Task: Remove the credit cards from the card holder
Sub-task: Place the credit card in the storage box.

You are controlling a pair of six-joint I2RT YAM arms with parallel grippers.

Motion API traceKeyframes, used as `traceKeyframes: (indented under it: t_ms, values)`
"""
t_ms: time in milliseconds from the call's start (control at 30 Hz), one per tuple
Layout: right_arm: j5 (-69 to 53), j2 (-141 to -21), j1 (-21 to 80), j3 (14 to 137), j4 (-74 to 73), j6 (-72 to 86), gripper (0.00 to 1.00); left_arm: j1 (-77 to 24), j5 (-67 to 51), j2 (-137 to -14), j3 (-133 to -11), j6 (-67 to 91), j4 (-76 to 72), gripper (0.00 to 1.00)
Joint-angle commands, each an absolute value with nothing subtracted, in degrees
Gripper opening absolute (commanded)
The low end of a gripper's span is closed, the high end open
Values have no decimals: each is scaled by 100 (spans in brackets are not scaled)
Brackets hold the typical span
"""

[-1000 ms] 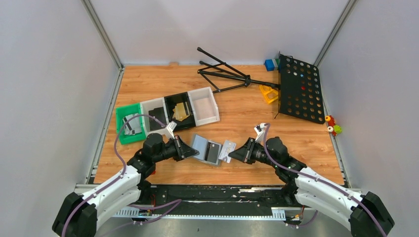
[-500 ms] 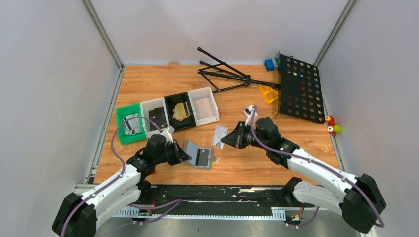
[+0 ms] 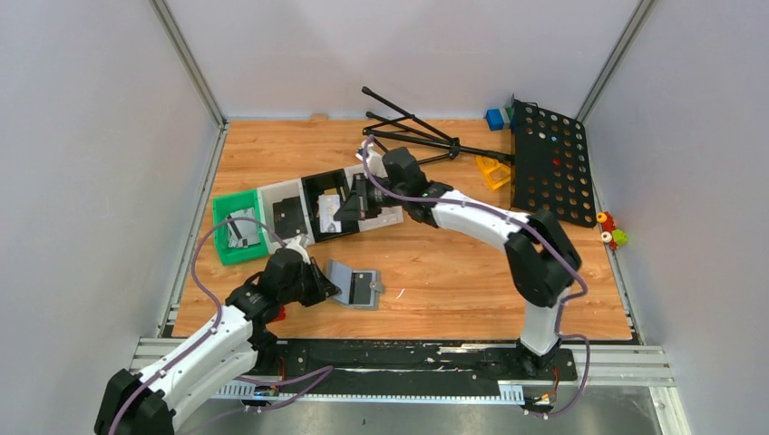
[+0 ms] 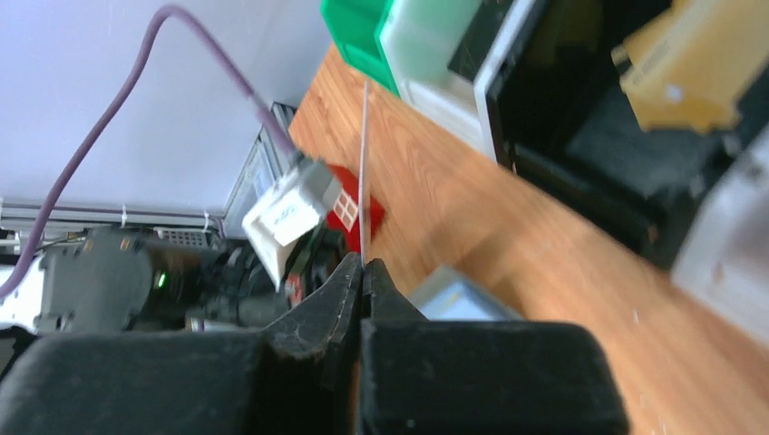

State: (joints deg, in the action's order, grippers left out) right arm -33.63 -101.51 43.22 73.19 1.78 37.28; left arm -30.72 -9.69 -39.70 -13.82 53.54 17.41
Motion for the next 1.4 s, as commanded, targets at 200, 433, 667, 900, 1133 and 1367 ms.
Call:
traceKeyframes:
  t_ms: [200, 433, 667, 900, 1133, 1367]
  values:
    - [-4219, -12787, 4482, 10711, 415, 4004, 0, -3345, -361, -3193, -2098, 5035, 2818, 0]
    - [-4293, -13946, 4640, 12238, 567, 4447, 0, -3591, -92, -3243, -2702, 4884, 3490, 0]
    - [-4324, -14972, 4894, 13590, 1055, 4933, 0, -3935, 251, -3433, -3591, 4650, 4191, 0]
    - [-3826, -15250, 5176, 13839, 1361, 4975, 0, -3946, 224, -3490, -3823, 4722, 4502, 0]
    - [-3244, -15616, 5352, 14103, 1512, 4979, 0, -3948, 431, -3404, -3900, 4588, 4664, 0]
    - [-2585, -15896, 5517, 14176, 1610, 4868, 0, -3947, 549, -3248, -3693, 4655, 4594, 0]
